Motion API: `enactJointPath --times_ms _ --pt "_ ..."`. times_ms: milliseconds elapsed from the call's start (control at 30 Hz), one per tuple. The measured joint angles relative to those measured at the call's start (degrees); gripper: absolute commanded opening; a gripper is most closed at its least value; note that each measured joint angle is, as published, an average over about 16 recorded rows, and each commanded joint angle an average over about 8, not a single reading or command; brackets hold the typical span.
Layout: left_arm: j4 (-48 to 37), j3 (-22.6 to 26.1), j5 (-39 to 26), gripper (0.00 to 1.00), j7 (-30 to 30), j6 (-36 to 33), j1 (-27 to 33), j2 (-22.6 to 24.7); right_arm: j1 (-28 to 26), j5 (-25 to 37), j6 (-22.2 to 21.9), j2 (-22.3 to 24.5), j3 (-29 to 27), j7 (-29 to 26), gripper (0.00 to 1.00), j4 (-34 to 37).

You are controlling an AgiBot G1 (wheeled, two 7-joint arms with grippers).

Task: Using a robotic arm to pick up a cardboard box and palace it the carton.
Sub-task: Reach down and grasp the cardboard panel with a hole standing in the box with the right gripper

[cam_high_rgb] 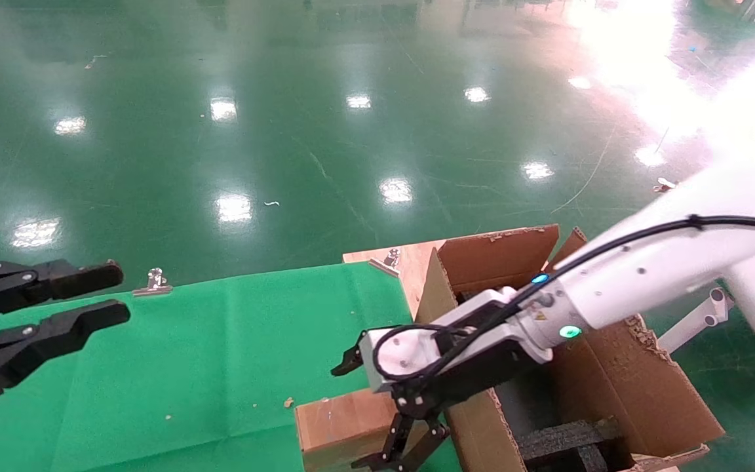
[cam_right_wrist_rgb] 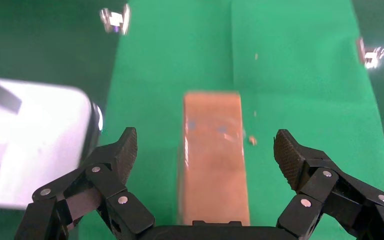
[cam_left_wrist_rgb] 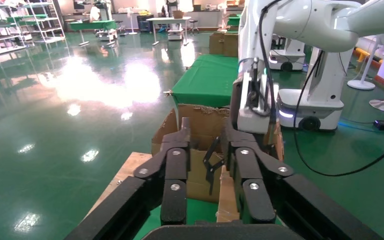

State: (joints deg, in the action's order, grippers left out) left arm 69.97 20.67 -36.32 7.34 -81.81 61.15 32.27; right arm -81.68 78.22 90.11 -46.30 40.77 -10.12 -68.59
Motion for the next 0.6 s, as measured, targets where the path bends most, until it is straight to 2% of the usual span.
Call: enactJointPath --times_ms 167,200,433,467,600 --pt "0.0 0.0 0.0 0.0 0.0 0.0 0.0 0.0 -3.0 4.8 -0.1 -2.5 4.3 2.0 1.0 1.5" --pt "0.0 0.0 0.0 0.04 0.0 0.0 0.0 0.0 -3.6 5.6 -0.1 -3.0 5.0 2.4 1.0 1.8" --pt "0.0 0.0 0.0 0.9 0.0 0.0 0.0 0.0 -6.3 9.5 -0.3 -5.3 9.2 5.1 1.0 3.2" --pt "0.0 0.0 0.0 0.99 0.0 0.0 0.0 0.0 -6.6 9.8 -0.4 -5.5 9.6 5.4 0.93 3.3" --pt "0.0 0.0 0.0 1.0 0.0 0.0 0.0 0.0 -7.2 10.5 -0.4 -6.1 10.8 6.3 0.43 3.6"
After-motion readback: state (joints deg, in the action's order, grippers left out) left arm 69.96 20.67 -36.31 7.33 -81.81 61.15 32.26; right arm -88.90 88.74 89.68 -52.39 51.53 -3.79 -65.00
